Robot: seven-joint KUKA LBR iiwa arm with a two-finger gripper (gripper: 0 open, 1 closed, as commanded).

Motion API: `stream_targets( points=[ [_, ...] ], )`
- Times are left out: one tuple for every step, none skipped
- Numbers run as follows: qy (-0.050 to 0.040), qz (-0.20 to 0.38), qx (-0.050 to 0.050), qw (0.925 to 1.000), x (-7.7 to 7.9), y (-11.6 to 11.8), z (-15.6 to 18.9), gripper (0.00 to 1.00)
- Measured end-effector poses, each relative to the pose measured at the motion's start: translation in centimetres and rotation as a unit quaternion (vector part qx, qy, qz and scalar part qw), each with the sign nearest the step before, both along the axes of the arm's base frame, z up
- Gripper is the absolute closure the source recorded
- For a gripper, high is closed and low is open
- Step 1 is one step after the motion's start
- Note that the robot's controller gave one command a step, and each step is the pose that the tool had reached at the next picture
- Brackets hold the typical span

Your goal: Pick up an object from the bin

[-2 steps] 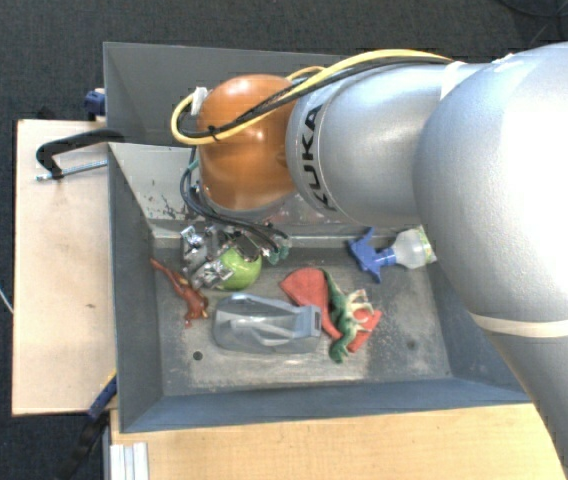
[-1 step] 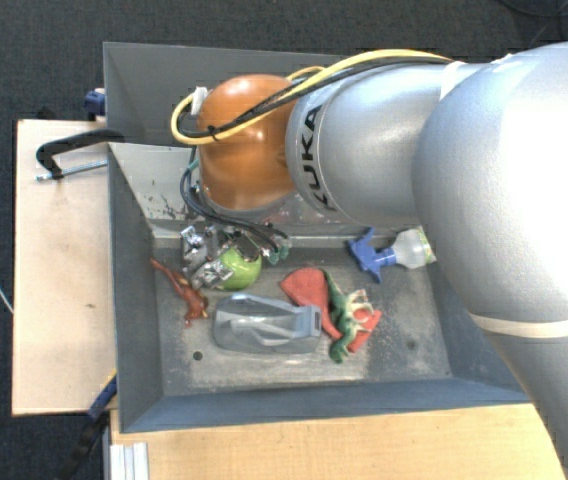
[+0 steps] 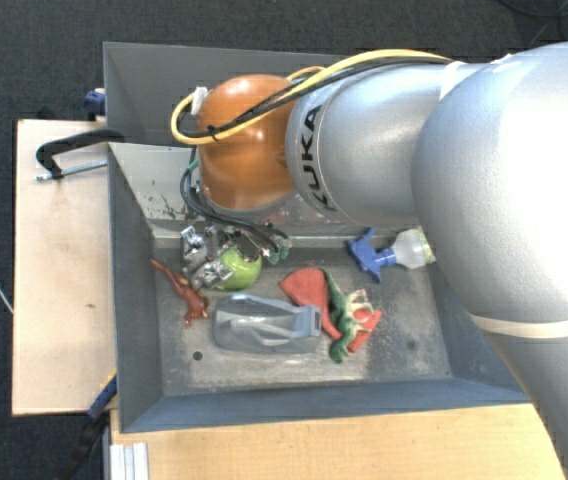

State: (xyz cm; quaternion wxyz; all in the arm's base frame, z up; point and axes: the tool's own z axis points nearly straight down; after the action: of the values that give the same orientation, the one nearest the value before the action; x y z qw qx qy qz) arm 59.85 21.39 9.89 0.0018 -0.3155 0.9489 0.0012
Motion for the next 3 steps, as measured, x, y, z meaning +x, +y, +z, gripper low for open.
stream_targets(
  points=[
    [0.0, 0.0, 0.0, 1.0, 0.0, 0.0, 0.0, 1.0],
    [0.0, 0.0, 0.0, 1.0, 0.0, 0.0, 0.0, 1.0],
    [0.0, 0.0, 0.0, 1.0, 0.0, 0.0, 0.0, 1.0]
  ],
)
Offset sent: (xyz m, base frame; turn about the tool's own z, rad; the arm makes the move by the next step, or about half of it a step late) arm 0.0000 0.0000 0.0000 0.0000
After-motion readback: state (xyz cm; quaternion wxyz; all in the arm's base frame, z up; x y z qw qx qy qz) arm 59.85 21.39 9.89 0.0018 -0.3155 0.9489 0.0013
